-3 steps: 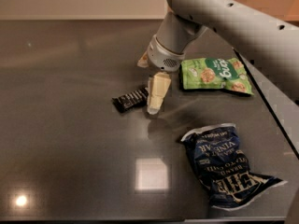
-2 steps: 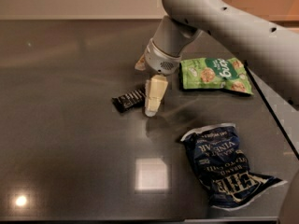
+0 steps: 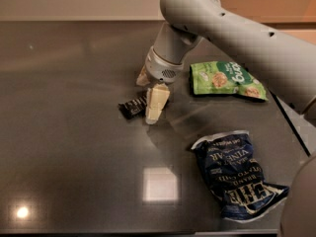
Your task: Pick rxbar chocolate
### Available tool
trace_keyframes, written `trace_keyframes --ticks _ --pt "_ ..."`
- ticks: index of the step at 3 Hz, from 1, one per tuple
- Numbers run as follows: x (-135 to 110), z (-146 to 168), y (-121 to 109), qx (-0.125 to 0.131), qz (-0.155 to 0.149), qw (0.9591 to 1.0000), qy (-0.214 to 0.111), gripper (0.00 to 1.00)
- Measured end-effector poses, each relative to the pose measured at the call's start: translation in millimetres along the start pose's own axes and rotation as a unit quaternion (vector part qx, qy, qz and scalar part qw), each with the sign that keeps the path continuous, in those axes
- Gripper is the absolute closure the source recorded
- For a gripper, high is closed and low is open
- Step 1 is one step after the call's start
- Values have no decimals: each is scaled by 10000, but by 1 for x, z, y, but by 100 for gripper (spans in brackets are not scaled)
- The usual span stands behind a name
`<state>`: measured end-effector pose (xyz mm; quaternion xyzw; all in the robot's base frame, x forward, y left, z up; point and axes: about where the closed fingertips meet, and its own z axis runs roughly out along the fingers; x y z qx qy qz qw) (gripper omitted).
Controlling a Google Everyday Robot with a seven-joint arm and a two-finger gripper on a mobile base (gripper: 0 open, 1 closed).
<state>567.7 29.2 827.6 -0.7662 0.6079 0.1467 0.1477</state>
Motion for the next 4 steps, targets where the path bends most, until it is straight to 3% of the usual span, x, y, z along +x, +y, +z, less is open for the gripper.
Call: trace_keyframes --ticks 3,4 --pt "-2 5 -2 -152 -60 9998 74 87" --pt "-2 5 -2 -152 -59 9998 73 100"
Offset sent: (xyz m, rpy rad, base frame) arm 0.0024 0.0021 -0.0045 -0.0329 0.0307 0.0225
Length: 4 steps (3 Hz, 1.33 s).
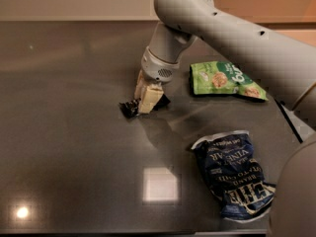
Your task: Pick rxbar chocolate
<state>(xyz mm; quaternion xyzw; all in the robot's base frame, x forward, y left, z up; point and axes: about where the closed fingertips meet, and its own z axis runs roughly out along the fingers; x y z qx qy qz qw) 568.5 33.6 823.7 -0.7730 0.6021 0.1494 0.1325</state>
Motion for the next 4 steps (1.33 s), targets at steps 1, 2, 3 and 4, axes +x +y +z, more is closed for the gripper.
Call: trace_keyframes --ticks 1,2,3,4 --pt "-8 -28 7 -7 108 9999 -100 100" --pt "-22 -60 16 -29 147 9997 -197 100" --pt "-37 -87 26 -32 123 9992 -384 100" --pt "-59 -118 44 -20 12 9971 -765 100"
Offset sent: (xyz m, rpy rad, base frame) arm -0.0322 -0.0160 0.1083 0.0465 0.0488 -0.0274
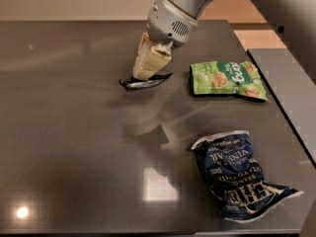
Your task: Pick rxbar chocolate
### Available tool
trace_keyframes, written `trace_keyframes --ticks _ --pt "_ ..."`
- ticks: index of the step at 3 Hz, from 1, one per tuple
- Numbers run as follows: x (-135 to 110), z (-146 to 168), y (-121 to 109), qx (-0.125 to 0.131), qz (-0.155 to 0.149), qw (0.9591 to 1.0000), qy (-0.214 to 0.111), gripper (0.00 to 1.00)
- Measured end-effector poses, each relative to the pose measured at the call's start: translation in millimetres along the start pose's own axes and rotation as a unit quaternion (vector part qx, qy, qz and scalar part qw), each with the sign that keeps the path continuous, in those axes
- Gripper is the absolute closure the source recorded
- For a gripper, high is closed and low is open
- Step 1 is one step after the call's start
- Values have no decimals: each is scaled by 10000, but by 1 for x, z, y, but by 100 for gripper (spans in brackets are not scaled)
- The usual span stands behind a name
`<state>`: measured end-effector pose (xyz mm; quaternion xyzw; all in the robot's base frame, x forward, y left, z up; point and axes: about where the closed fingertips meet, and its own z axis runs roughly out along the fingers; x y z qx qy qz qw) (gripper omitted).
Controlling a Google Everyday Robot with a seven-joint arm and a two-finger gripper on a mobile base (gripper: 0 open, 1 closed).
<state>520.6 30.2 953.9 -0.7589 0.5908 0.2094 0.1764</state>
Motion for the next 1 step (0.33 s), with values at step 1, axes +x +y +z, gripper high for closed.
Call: trace_keyframes --ticks 1 --pt "-2 2 -5 73 -4 10000 -31 100"
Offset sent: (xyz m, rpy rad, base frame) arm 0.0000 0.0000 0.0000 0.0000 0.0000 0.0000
